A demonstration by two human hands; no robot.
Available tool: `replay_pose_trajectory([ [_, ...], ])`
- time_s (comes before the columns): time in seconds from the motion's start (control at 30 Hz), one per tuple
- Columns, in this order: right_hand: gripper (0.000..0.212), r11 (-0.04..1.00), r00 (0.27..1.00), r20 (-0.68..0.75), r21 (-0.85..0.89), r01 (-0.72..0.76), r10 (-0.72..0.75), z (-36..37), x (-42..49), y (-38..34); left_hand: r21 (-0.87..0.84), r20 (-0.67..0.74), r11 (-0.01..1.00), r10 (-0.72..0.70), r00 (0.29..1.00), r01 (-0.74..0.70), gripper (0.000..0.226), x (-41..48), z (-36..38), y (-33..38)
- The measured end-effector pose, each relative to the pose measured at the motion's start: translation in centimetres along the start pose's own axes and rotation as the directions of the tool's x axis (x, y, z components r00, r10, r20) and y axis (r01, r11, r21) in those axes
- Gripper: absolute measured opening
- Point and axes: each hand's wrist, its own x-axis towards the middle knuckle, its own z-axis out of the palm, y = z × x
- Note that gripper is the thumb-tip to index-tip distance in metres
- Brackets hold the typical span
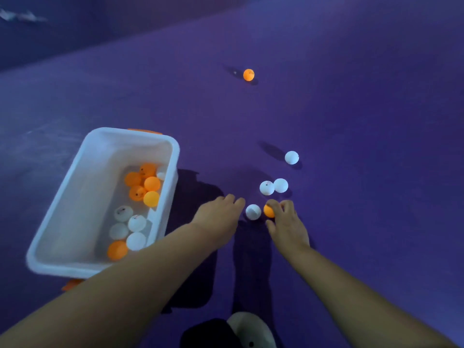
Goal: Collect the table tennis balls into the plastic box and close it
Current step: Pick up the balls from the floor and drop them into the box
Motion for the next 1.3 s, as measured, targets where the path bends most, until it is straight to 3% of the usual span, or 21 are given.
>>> replay_pose_trajectory([
  [0.1,0.038,0.999,0.999,0.016,-0.013,0.032,-0.032,0.1,1.1,1.1,-0.013,0.026,1.000,0.004,1.000,-0.004,0.062,2.4,1.7,2.3],
  [0.23,0.042,0.997,0.991,0.107,-0.011,0.081,-0.080,0.0,2.3,2.4,-0.029,-0.010,1.000,0.007,1.000,-0.008,0.039,4.2,3.4,3.9],
  [0.33,0.031,0.981,0.997,-0.009,0.175,0.083,-0.083,0.4,2.0,3.6,-0.037,0.017,0.999,-0.002,1.000,0.003,0.030,4.7,3.8,3.8],
  [0.4,0.028,0.920,0.993,-0.110,0.392,0.010,0.036,0.8,1.5,4.5,-0.024,0.045,1.000,-0.003,0.999,0.004,0.028,5.0,4.0,3.4],
  [0.47,0.025,0.875,0.967,-0.217,0.483,-0.012,0.133,1.1,1.4,5.2,-0.040,0.045,0.999,-0.023,0.999,0.025,0.020,5.5,4.1,3.1],
  [0.67,0.022,0.874,0.906,-0.342,0.482,-0.059,0.250,-0.2,4.7,5.5,-0.163,-0.134,0.963,-0.237,0.962,0.214,0.006,7.6,2.0,3.5],
  [0.77,0.052,0.912,0.955,-0.276,0.409,0.010,0.113,-1.2,6.5,4.9,-0.226,-0.157,0.956,-0.227,0.961,0.189,0.045,9.4,1.8,4.6],
  [0.83,0.060,0.960,0.986,-0.168,0.272,0.065,-0.019,-1.3,7.0,4.7,-0.176,-0.100,0.974,-0.163,0.981,0.144,0.062,10.3,2.0,5.4],
  [0.93,0.054,0.988,0.996,-0.048,0.129,0.078,-0.072,-0.9,7.0,4.5,-0.097,-0.061,0.986,-0.140,0.988,0.134,0.038,10.6,2.6,5.8],
  [1.0,0.045,0.992,0.996,-0.077,0.116,0.046,-0.037,-0.7,6.7,4.3,-0.067,-0.059,0.989,-0.137,0.989,0.133,0.018,9.8,2.9,5.8],
  [1.07,0.039,0.991,0.995,-0.099,0.131,-0.013,0.026,-0.6,6.4,3.7,-0.090,-0.043,0.985,-0.149,0.988,0.145,0.014,8.5,3.3,5.4],
  [1.17,0.031,0.939,0.990,-0.096,0.338,-0.066,0.104,-1.1,5.4,2.1,-0.232,-0.044,0.947,-0.238,0.970,0.222,0.006,6.9,2.3,4.6],
  [1.3,0.014,0.629,0.982,-0.077,0.776,-0.049,0.172,-3.5,3.8,-2.2,-0.524,-0.242,0.817,-0.414,0.877,0.241,0.031,3.3,-1.9,3.7],
])
